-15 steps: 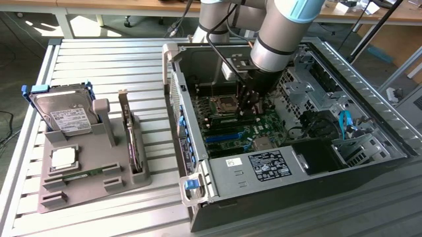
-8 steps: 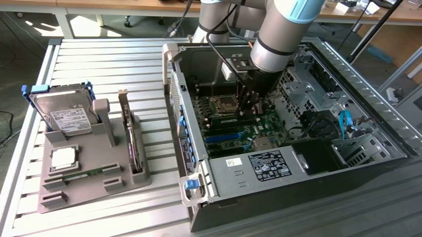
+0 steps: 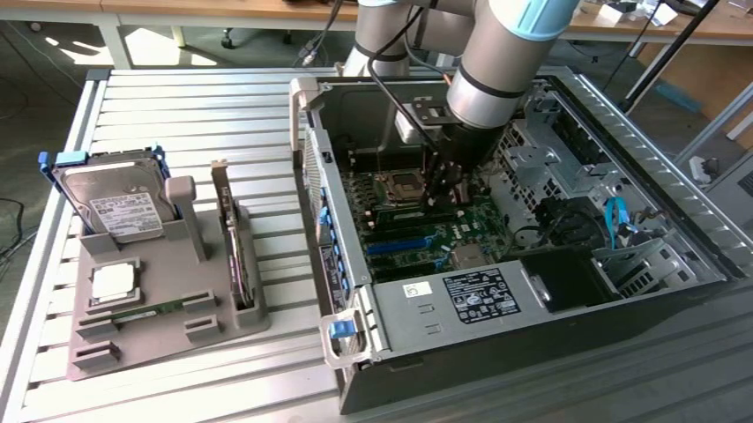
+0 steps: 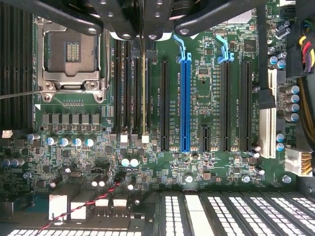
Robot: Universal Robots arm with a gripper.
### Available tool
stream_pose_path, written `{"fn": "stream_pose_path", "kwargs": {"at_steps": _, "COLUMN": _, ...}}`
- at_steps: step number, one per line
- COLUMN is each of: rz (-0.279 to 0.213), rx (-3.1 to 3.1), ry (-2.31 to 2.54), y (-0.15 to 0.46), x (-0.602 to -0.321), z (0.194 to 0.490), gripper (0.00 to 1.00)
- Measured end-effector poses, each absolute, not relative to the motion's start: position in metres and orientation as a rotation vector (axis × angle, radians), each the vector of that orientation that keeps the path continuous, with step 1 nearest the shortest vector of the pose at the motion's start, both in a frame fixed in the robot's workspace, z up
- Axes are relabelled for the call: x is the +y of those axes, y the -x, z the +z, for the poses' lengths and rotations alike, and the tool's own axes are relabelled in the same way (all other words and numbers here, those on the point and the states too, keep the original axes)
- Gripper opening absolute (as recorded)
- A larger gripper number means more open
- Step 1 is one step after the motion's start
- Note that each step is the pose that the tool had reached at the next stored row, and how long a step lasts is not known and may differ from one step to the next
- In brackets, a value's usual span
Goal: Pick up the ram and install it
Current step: 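Insert the ram into the slot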
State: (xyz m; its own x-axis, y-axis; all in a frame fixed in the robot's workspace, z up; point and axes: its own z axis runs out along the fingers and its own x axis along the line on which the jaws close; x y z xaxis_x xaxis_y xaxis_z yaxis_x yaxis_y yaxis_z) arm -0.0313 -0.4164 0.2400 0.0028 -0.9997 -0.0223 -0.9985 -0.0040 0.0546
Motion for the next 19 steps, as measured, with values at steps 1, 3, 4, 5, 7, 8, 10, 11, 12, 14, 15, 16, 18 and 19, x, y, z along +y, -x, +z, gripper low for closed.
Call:
{"fn": "stream_pose_path", "kwargs": {"at_steps": 1, "rz": -0.085, "rx": -2.201, "ry": -2.208, "y": 0.0313, "x": -0.4164, "z": 0.24, "gripper": 0.12}}
{"fn": "stream_pose_path", "kwargs": {"at_steps": 3, "rz": -0.085, "rx": -2.201, "ry": -2.208, "y": 0.0313, "x": -0.4165, "z": 0.2401, "gripper": 0.12}}
{"fn": "stream_pose_path", "kwargs": {"at_steps": 4, "rz": -0.085, "rx": -2.202, "ry": -2.206, "y": 0.0313, "x": -0.4165, "z": 0.2401, "gripper": 0.12}}
{"fn": "stream_pose_path", "kwargs": {"at_steps": 5, "rz": -0.085, "rx": -2.203, "ry": -2.205, "y": 0.0313, "x": -0.4165, "z": 0.2401, "gripper": 0.12}}
{"fn": "stream_pose_path", "kwargs": {"at_steps": 7, "rz": -0.085, "rx": -2.206, "ry": -2.203, "y": 0.0313, "x": -0.4165, "z": 0.2401, "gripper": 0.12}}
{"fn": "stream_pose_path", "kwargs": {"at_steps": 8, "rz": -0.084, "rx": -2.21, "ry": -2.198, "y": 0.0313, "x": -0.4165, "z": 0.2401, "gripper": 0.12}}
{"fn": "stream_pose_path", "kwargs": {"at_steps": 10, "rz": -0.084, "rx": -2.211, "ry": -2.198, "y": 0.0313, "x": -0.4165, "z": 0.2401, "gripper": 0.12}}
{"fn": "stream_pose_path", "kwargs": {"at_steps": 11, "rz": -0.084, "rx": -2.211, "ry": -2.198, "y": 0.0313, "x": -0.4165, "z": 0.2399, "gripper": 0.12}}
{"fn": "stream_pose_path", "kwargs": {"at_steps": 12, "rz": -0.084, "rx": -2.211, "ry": -2.198, "y": 0.0313, "x": -0.4165, "z": 0.2395, "gripper": 0.12}}
{"fn": "stream_pose_path", "kwargs": {"at_steps": 14, "rz": -0.084, "rx": -2.211, "ry": -2.198, "y": 0.0313, "x": -0.4165, "z": 0.2387, "gripper": 0.12}}
{"fn": "stream_pose_path", "kwargs": {"at_steps": 15, "rz": -0.084, "rx": -2.211, "ry": -2.197, "y": 0.0314, "x": -0.4165, "z": 0.2385, "gripper": 0.12}}
{"fn": "stream_pose_path", "kwargs": {"at_steps": 16, "rz": -0.084, "rx": -2.211, "ry": -2.197, "y": 0.0313, "x": -0.4165, "z": 0.2384, "gripper": 0.12}}
{"fn": "stream_pose_path", "kwargs": {"at_steps": 18, "rz": -0.084, "rx": -2.211, "ry": -2.198, "y": 0.0313, "x": -0.4165, "z": 0.2379, "gripper": 0.12}}
{"fn": "stream_pose_path", "kwargs": {"at_steps": 19, "rz": -0.084, "rx": -2.211, "ry": -2.198, "y": 0.0313, "x": -0.4165, "z": 0.2378, "gripper": 0.12}}
